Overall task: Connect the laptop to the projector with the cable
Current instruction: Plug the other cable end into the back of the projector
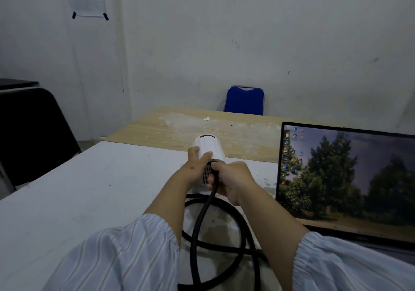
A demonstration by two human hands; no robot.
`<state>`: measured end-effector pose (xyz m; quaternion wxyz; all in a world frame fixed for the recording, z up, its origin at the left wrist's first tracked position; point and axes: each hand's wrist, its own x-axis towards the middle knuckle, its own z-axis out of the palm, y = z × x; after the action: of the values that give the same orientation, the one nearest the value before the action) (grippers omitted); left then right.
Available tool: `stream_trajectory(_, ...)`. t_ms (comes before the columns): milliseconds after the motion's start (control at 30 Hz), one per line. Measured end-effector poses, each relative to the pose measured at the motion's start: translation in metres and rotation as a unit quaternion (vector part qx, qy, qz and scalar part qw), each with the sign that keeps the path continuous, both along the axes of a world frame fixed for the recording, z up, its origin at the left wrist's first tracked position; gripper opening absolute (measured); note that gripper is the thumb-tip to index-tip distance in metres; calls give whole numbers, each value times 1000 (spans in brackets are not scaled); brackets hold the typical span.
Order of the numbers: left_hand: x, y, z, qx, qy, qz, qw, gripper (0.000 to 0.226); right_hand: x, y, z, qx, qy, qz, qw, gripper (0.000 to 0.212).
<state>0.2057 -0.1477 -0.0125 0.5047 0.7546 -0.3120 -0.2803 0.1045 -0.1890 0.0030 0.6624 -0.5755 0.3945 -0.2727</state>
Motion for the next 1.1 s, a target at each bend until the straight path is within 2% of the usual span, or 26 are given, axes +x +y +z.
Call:
stream_trajectory(67, -1, 0, 4, 7, -27, 1, 1000, 62, -1, -6, -1, -133, 67, -29, 988, 23)
stream_trajectory(133, -1, -1, 8, 21, -60, 13, 998, 62, -3, -11, -1, -206, 84, -73, 972, 26)
stream_trajectory(200, 0, -4, 10, 32, -61, 30, 997, 62, -3, -17, 0, -195, 73, -80, 975, 25)
stream_trajectory(300, 2, -4, 12, 51, -21, 36, 998, 65, -1, -24, -2, -145, 97, 4, 985, 56)
stream_trajectory(333, 4, -3, 12, 56, -15, 33, 998, 65, 0, -24, -3, -137, 101, 39, 985, 60)
stream_trajectory(433, 8, -1, 14, 53, -6, 22, 998, 63, 2, -27, -11, -156, 95, 96, 978, 53)
stream_trajectory(733, -1, 10, -1, -9, -54, 1, 999, 43, -8, -32, -10, -185, 68, 147, 969, 46)
stream_trajectory(900, -6, 7, -4, -20, -68, 22, 997, 43, -9, -35, -8, -193, 81, 161, 965, 50)
stream_trajectory(1100, -9, 6, -9, -34, -68, 26, 997, 53, -11, -33, -11, -206, 75, 165, 962, 53)
